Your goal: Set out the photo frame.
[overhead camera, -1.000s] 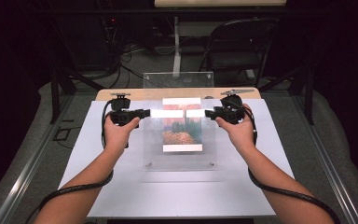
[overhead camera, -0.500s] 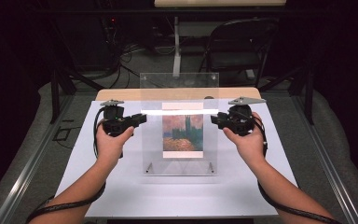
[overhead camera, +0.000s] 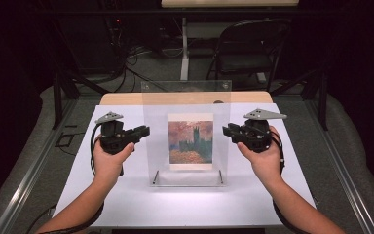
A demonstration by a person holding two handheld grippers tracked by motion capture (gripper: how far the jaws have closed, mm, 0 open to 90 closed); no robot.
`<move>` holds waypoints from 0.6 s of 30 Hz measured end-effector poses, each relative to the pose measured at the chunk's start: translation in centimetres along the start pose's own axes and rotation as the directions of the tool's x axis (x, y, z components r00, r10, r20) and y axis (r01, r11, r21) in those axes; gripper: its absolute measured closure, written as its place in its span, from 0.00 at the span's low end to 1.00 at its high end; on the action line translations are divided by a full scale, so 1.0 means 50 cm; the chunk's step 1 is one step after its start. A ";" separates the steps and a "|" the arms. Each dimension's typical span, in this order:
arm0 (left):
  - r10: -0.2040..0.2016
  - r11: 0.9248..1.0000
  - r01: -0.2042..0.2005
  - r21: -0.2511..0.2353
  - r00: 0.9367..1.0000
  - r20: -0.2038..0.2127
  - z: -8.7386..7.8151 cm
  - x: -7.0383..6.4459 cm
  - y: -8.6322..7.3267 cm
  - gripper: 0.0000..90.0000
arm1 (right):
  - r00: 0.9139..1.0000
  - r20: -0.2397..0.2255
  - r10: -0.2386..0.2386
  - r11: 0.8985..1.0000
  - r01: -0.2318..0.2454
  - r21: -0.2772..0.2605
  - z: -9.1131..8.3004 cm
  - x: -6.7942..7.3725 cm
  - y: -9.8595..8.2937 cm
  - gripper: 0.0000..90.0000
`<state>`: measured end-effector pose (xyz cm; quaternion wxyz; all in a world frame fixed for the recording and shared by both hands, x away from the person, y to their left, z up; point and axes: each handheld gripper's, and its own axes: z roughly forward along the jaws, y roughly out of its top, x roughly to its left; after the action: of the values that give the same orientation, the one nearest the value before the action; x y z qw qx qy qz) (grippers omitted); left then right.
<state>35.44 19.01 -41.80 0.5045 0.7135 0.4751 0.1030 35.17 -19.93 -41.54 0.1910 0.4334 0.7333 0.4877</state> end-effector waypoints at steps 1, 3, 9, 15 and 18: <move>0.005 1.000 -0.005 -0.002 1.000 0.001 -0.002 -0.001 -0.002 0.86 | 1.000 -0.003 0.000 1.000 0.000 -0.002 -0.002 0.000 -0.001 0.80; 0.011 1.000 -0.011 0.001 1.000 0.007 -0.007 -0.004 -0.004 0.86 | 1.000 -0.013 0.010 1.000 -0.010 -0.009 -0.007 0.000 -0.005 0.81; 0.034 0.999 -0.034 -0.004 0.999 0.036 -0.022 -0.006 -0.015 0.86 | 0.998 -0.053 0.040 0.999 -0.042 -0.028 -0.020 0.002 -0.016 0.81; 0.065 0.998 -0.064 -0.017 0.996 0.055 -0.034 -0.014 -0.029 0.85 | 0.995 -0.092 0.048 0.998 -0.052 -0.044 -0.036 0.005 -0.031 0.81; 0.081 0.997 -0.079 -0.024 0.994 0.070 -0.038 -0.016 -0.040 0.83 | 0.992 -0.114 0.048 0.997 -0.054 -0.051 -0.041 0.007 -0.044 0.79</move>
<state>32.69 19.66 -42.26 0.5240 0.7298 0.4269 0.1026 32.57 -21.10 -42.51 0.1483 0.4185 0.7182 0.5358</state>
